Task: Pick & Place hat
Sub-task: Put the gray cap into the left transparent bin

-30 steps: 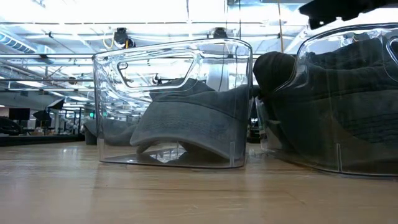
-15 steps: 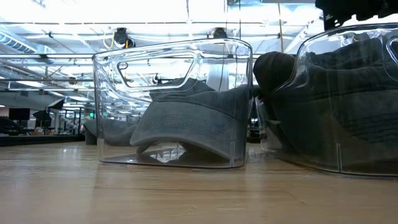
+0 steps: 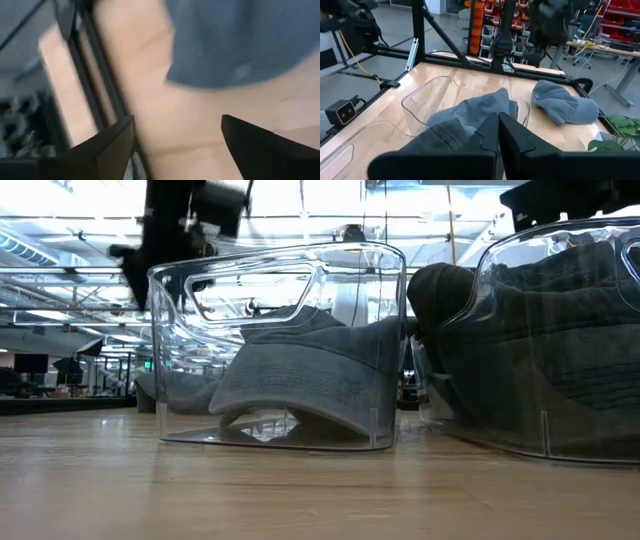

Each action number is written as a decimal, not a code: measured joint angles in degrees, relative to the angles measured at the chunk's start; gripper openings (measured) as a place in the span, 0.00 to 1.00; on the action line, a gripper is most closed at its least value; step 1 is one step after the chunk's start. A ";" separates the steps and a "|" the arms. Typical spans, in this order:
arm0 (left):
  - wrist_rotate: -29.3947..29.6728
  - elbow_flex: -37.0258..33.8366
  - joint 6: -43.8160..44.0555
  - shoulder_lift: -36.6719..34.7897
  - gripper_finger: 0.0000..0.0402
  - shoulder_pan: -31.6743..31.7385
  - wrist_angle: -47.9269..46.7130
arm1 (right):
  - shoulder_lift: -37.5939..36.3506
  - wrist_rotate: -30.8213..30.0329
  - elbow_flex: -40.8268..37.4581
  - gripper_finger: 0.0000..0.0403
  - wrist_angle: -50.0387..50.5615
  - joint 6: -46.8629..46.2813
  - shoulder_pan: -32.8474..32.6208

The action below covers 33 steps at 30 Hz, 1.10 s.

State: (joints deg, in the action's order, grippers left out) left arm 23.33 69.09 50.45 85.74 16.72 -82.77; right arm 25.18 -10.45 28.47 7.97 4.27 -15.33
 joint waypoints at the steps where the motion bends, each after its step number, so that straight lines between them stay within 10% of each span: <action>1: -0.30 -2.01 -0.56 0.08 0.78 0.98 1.58 | 0.18 0.00 0.00 0.00 0.00 -0.14 0.00; 33: -2.97 -22.47 -4.39 0.50 0.81 14.71 42.27 | 1.17 0.03 0.02 0.00 -1.25 -0.59 0.00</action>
State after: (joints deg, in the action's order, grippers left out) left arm 20.36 46.62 46.06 86.24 31.43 -40.50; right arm 26.35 -10.41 28.49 6.72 3.69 -15.33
